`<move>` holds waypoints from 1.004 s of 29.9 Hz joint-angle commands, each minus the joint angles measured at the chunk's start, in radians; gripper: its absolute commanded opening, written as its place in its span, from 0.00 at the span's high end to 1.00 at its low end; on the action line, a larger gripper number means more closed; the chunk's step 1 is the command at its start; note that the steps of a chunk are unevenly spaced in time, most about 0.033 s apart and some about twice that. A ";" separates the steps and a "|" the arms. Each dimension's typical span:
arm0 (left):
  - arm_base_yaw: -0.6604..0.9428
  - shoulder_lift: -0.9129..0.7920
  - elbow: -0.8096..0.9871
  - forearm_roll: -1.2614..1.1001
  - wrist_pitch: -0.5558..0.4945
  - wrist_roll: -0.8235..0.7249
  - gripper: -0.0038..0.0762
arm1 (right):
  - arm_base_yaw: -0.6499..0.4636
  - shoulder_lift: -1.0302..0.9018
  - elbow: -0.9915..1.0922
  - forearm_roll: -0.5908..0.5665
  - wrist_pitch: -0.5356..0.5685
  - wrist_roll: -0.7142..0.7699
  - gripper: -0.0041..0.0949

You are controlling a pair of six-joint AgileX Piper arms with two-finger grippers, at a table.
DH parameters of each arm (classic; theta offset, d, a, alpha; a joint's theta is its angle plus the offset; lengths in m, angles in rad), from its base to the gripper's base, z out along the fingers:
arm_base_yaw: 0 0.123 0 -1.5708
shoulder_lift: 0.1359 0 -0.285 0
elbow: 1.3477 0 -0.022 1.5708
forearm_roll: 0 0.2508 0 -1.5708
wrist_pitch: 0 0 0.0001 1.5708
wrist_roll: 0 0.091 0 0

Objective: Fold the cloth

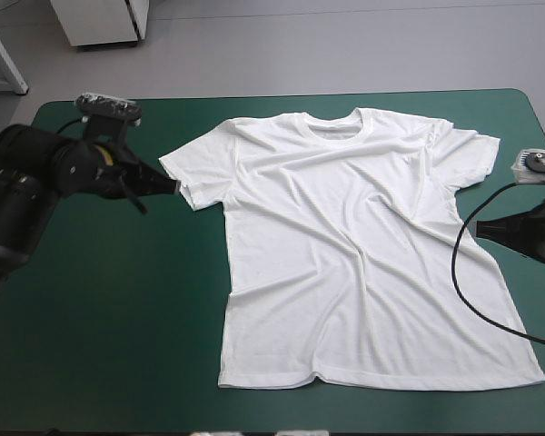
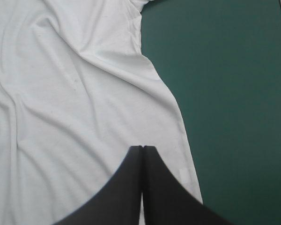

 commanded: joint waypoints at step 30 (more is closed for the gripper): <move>-0.054 0.598 -0.243 -0.095 0.004 -0.193 0.39 | -0.005 0.029 -0.027 0.009 -0.027 -0.038 0.98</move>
